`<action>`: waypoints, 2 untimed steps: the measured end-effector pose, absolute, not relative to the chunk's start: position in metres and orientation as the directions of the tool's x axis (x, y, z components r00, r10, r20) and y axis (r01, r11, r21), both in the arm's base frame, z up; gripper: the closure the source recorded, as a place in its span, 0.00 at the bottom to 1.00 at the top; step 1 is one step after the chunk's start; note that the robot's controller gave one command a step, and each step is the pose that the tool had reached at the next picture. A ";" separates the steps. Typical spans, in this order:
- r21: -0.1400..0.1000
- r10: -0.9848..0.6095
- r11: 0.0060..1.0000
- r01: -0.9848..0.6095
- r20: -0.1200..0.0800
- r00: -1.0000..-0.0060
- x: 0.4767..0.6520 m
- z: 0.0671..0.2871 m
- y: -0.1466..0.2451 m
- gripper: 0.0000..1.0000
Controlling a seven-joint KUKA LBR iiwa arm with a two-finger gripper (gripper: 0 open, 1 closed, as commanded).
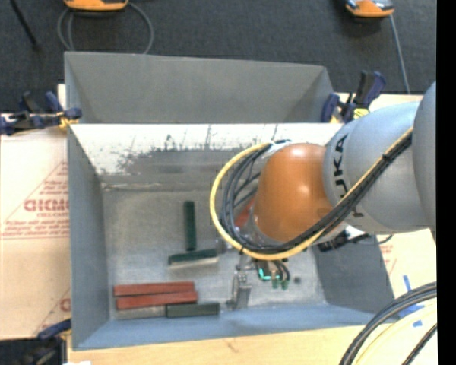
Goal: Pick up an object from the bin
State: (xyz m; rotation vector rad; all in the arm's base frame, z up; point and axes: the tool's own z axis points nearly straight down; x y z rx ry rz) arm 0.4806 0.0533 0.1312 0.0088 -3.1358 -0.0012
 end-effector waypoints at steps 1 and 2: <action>-0.001 -0.107 0.994 -0.107 -0.003 -0.994 0.531 0.068 0.053 0.00; 0.000 -0.103 0.995 -0.103 -0.005 -0.995 0.531 0.071 0.053 1.00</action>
Offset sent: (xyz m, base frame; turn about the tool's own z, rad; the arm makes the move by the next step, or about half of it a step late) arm 0.0495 0.0007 -0.0612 -0.1019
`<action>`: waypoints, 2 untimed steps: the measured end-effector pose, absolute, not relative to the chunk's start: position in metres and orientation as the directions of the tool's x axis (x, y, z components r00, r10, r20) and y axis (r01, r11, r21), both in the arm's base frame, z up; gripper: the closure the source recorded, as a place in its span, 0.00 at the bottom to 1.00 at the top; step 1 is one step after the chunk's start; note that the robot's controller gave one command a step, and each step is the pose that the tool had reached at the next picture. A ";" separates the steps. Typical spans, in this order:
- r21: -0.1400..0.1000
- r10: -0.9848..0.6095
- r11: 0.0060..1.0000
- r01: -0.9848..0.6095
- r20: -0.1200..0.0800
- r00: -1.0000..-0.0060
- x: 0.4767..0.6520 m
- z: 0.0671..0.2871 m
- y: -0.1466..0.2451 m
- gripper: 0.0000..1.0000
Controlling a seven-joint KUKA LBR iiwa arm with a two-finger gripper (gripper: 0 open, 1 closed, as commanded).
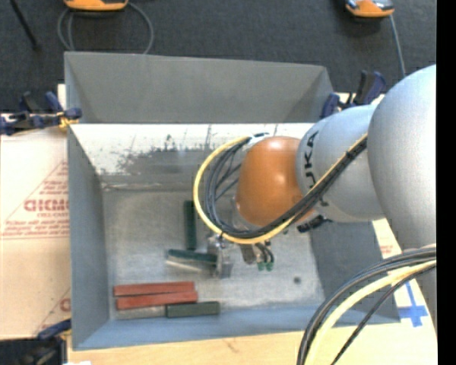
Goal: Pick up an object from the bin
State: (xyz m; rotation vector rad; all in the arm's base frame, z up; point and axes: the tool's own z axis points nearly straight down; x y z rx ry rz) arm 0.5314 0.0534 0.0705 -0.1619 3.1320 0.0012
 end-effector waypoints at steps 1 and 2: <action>-0.001 -0.137 0.991 -0.137 0.000 -0.991 0.526 0.070 0.040 1.00; 0.000 -0.004 1.000 -0.004 -0.007 -1.000 0.575 0.071 0.002 1.00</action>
Offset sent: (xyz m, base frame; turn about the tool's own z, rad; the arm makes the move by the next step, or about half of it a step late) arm -0.0065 -0.0115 -0.0005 -0.0367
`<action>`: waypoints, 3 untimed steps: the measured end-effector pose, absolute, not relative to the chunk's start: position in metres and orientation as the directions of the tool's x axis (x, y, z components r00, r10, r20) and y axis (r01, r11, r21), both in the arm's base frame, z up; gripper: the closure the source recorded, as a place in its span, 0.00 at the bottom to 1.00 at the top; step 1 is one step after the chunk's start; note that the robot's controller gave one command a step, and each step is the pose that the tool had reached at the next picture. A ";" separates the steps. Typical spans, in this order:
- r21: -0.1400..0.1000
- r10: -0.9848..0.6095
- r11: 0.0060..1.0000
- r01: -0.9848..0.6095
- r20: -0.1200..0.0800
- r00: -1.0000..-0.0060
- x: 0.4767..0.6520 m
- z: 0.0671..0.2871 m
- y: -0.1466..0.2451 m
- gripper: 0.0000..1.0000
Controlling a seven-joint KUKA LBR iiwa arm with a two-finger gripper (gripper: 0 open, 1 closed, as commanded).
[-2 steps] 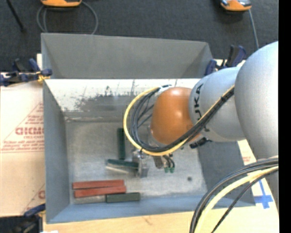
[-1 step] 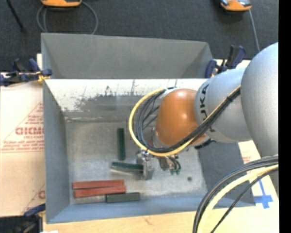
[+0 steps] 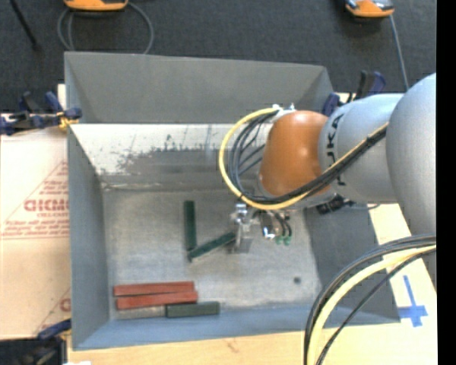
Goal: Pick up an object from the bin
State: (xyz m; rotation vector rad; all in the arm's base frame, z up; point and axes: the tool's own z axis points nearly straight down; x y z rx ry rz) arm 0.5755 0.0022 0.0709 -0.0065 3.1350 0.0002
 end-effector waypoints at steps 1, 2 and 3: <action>-0.005 -0.770 0.637 -0.770 -0.005 -0.637 0.581 0.073 0.008 1.00; -0.002 -0.768 0.641 -0.768 -0.006 -0.641 0.580 0.073 0.008 0.00; 0.003 -0.923 0.384 -0.923 -0.003 -0.385 0.506 0.070 0.073 0.00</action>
Offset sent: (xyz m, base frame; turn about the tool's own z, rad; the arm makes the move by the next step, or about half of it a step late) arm 0.0036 0.0063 0.0011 -0.8775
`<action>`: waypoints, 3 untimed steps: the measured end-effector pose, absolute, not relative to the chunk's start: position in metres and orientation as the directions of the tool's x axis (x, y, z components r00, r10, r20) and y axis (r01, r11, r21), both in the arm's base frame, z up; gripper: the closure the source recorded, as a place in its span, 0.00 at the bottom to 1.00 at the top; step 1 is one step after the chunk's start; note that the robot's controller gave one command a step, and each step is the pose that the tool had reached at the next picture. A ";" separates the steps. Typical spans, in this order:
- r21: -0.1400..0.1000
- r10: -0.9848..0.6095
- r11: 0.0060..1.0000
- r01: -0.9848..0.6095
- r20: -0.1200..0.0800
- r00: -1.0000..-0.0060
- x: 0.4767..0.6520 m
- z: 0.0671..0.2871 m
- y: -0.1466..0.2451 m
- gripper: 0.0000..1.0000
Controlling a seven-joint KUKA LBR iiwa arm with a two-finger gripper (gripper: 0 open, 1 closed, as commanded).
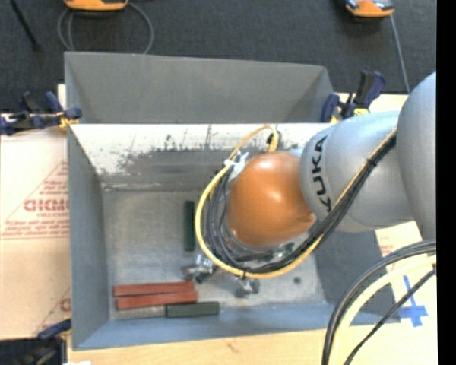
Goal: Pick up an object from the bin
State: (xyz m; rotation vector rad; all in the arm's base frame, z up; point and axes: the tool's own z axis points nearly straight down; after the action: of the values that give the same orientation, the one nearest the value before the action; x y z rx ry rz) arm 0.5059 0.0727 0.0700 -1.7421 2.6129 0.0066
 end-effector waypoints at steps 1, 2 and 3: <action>-0.012 -0.890 0.456 -0.890 -0.008 -0.456 0.585 0.126 0.064 0.00; 0.003 -0.969 0.248 -0.969 -0.001 -0.248 0.516 0.073 0.061 0.00; 0.000 -0.968 0.251 -0.968 -0.003 -0.251 0.518 0.074 0.061 1.00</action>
Offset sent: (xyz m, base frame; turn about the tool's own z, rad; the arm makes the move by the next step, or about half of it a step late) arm 0.0734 -0.0076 0.0515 0.0726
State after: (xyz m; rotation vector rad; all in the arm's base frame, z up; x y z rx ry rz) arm 0.5178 0.0613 0.0744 -1.9216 2.4825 0.0024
